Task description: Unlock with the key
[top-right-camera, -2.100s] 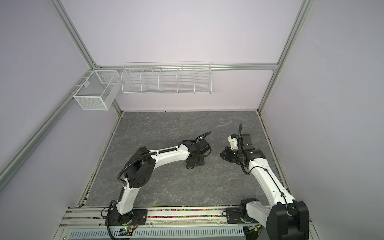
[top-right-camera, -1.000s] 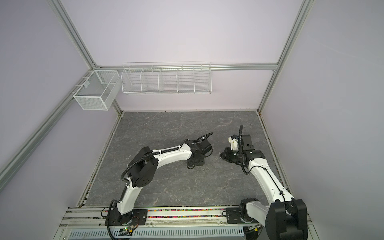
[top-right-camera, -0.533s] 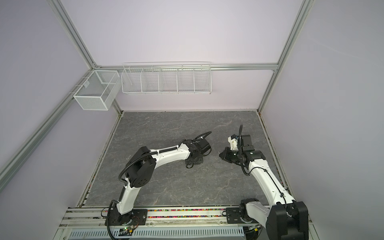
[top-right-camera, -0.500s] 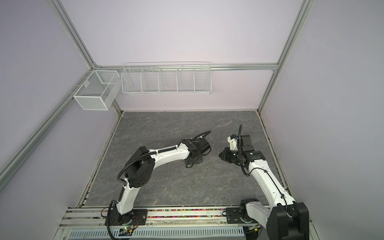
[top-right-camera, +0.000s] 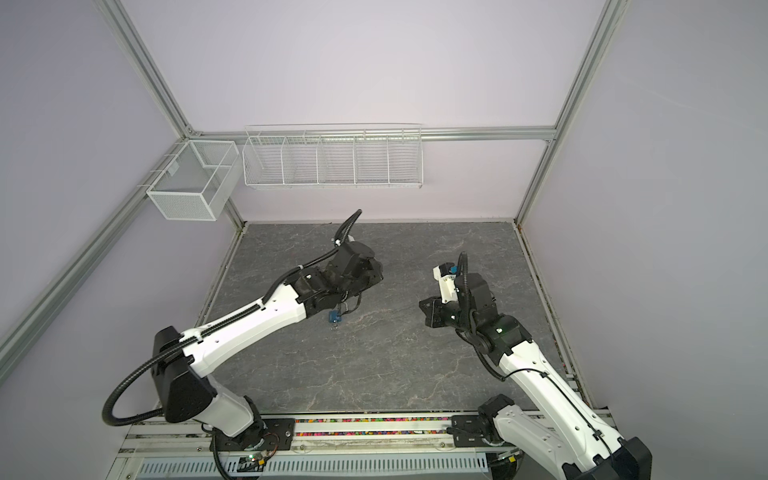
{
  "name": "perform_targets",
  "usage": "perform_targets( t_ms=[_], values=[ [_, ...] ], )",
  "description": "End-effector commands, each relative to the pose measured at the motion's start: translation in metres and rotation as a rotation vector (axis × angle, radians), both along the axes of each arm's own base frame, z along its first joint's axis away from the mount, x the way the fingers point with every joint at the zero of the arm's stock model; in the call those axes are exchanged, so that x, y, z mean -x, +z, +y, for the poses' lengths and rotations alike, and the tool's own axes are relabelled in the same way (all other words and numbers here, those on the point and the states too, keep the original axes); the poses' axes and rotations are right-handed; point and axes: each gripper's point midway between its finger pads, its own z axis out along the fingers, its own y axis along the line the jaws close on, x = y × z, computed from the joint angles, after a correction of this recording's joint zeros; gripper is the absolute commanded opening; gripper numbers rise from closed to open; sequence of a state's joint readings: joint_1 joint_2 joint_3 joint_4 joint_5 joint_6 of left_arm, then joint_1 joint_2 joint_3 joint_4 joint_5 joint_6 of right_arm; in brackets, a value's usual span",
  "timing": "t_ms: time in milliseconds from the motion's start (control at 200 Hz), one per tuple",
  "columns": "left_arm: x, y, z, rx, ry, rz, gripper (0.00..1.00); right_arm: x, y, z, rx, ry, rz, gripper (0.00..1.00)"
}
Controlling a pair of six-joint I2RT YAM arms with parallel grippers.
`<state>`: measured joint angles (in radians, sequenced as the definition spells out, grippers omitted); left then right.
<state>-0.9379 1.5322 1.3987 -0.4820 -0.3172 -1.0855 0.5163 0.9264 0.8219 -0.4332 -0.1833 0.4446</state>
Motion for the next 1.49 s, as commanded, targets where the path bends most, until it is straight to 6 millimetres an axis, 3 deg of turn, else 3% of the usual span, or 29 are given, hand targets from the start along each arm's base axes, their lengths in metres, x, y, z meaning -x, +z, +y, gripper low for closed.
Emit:
perform_targets(
  t_ms=[0,30,65,385,605,725,1040,1489],
  values=[
    [0.002,0.022,-0.007,0.229,0.01,-0.006,0.1,-0.009,0.034,0.01,0.003,-0.022,-0.14,0.07],
    [0.005,0.027,-0.006,0.256,0.008,-0.007,0.1,-0.009,0.033,0.012,0.015,-0.026,-0.142,0.07],
    [0.009,0.032,-0.005,0.285,0.0,-0.007,0.1,-0.011,0.049,0.018,0.003,-0.027,-0.175,0.07],
    [0.024,0.049,-0.01,0.421,-0.056,0.02,0.09,-0.009,0.072,0.065,0.053,0.05,-0.265,0.07],
    [0.025,0.044,-0.013,0.417,-0.062,0.034,0.09,-0.011,0.065,0.067,0.112,0.031,-0.251,0.07],
    [0.025,0.043,-0.016,0.42,-0.07,0.039,0.08,-0.017,0.068,0.06,0.14,-0.016,-0.26,0.07],
    [0.025,0.042,-0.019,0.409,-0.082,0.041,0.08,-0.024,0.071,0.069,0.138,-0.012,-0.248,0.07],
    [0.021,0.04,-0.014,0.352,-0.064,0.018,0.08,-0.018,0.075,0.073,0.107,0.023,-0.229,0.07]
  ],
)
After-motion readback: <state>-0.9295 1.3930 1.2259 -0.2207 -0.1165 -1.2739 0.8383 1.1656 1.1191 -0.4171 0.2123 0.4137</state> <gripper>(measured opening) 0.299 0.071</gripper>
